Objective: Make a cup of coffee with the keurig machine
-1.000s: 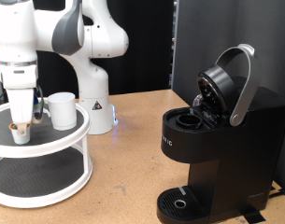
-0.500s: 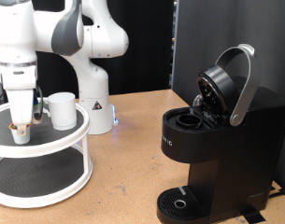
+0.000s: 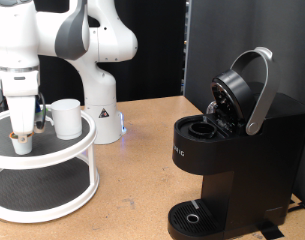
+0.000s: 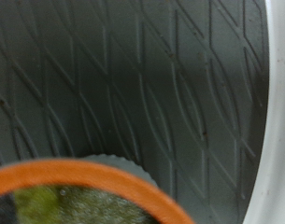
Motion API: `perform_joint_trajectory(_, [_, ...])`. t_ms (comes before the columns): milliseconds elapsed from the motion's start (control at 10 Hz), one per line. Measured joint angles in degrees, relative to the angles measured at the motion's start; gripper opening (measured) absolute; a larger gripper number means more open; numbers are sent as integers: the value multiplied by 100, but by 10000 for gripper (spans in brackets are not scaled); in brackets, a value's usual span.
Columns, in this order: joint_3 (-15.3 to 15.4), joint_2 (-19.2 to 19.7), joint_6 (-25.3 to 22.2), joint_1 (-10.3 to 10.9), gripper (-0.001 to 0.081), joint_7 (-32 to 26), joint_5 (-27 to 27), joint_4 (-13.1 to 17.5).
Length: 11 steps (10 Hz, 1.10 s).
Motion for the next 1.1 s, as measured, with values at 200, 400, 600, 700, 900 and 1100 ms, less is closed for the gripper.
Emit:
perform_joint_trajectory(200, [0,-3,-69,0,462,-7,0,26])
perform_joint_trajectory(400, [0,-122,-442,2,462,-194,183,153])
perform_joint_trajectory(600, [-2,-432,-1000,2,461,-474,449,359])
perform_joint_trajectory(700, [0,-597,-1261,3,461,-545,523,476])
perform_joint_trajectory(900, [6,-844,-1700,6,461,-670,555,662])
perform_joint_trajectory(1100, [7,-827,-1772,7,461,-597,678,648])
